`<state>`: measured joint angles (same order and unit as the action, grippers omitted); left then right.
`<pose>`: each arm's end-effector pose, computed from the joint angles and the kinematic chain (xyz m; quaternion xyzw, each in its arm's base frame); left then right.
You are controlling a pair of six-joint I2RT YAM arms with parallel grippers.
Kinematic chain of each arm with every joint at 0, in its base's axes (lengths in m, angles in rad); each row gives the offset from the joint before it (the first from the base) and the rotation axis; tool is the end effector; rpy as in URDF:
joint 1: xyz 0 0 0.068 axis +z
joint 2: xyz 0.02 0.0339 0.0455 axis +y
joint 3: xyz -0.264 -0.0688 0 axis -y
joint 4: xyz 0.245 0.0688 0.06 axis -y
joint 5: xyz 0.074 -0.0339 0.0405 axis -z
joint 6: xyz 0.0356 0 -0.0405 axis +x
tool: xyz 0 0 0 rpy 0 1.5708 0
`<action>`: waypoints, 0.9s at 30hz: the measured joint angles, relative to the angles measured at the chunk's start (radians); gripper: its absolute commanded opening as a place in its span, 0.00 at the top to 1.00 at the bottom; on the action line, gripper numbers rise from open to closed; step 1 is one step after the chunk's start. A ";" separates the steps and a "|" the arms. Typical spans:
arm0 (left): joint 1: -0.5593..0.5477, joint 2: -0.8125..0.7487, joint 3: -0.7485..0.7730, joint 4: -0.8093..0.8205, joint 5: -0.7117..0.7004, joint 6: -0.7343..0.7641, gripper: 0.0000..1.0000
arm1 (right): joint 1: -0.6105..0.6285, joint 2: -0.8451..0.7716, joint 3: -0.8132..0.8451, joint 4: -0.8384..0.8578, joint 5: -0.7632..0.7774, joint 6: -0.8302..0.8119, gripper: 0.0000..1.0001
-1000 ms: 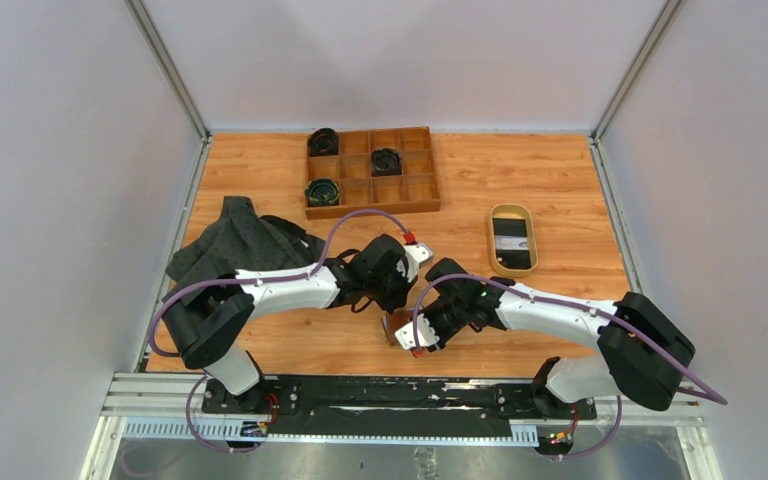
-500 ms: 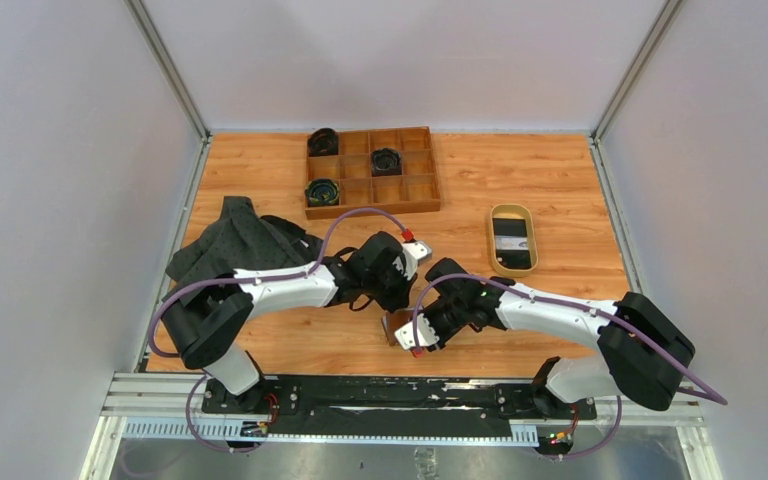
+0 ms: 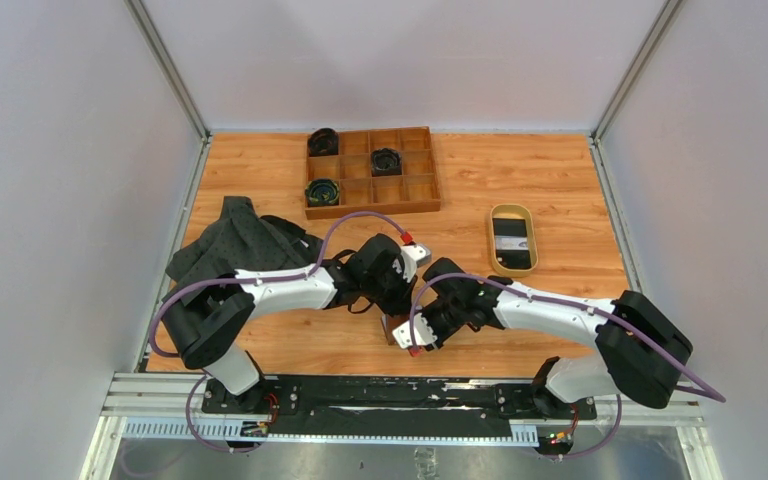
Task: Put the credit cards into the card holder
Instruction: Close the card holder at the center of the board.
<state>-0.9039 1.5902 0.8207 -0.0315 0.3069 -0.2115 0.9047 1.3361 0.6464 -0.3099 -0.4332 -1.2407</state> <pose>0.1882 -0.2565 0.1726 0.3648 0.8421 -0.3166 0.2399 0.1386 0.2005 0.1712 -0.8521 0.3945 0.1573 0.3058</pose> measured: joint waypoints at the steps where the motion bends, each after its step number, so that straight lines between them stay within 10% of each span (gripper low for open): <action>1: 0.000 0.000 0.000 0.002 0.003 -0.003 1.00 | 0.001 0.000 0.000 0.000 0.002 0.000 0.65; 18: 0.000 0.032 0.000 0.026 0.024 -0.055 1.00 | 0.011 0.004 0.004 0.000 0.017 0.009 0.66; 27: -0.004 0.036 -0.002 0.042 0.004 -0.095 1.00 | 0.017 0.002 0.003 -0.013 0.016 0.031 0.40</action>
<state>-0.9077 1.6264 0.8185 0.0101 0.3107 -0.3069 0.9215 1.3380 0.6498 -0.3229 -0.4171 -1.2102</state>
